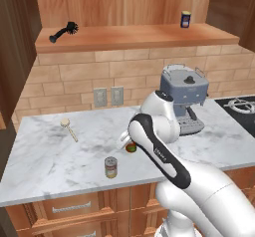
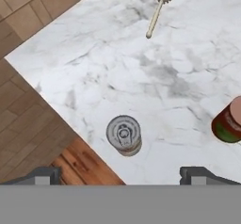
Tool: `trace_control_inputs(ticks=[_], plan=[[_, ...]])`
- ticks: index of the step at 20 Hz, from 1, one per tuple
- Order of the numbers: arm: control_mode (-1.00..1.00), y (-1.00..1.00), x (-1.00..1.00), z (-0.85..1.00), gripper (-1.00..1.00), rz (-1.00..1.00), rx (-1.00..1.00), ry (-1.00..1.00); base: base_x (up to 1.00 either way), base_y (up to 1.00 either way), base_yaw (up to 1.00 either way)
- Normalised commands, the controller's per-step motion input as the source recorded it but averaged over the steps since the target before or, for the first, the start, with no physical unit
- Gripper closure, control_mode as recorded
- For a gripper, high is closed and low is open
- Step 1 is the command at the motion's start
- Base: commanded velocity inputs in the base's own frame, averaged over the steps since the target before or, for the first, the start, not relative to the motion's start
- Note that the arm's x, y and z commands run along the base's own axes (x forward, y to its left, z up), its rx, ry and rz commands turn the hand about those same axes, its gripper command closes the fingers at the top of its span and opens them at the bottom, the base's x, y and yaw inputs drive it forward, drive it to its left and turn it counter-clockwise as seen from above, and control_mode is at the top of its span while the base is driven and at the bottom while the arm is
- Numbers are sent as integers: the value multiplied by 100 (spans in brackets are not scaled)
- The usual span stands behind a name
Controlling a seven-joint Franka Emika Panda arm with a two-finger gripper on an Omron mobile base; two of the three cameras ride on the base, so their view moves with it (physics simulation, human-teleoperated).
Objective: Pick the cans from the counter and place them in their designated side in the cabinet.
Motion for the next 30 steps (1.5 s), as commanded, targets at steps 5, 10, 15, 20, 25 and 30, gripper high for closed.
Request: trace_control_inputs(ticks=[5, 10, 15, 20, 25, 30], plan=[[-100, 9, 16, -18, -100, -1, 0, 0, 0, 0, 0], [-100, 10, 21, -20, -100, -1, 0, 1, 0, 0, 0], [-100, 8, 14, -20, -100, -1, 0, 4, 0, 0, 0], [-100, 8, 10, -17, -100, 0, 0, 11, 0, 0, 0], [-100, 10, 9, -14, -100, 0, 0, 9, 0, 0, 0], [-100, 13, 5, -14, -100, 0, 0, 1, 0, 0, 0]])
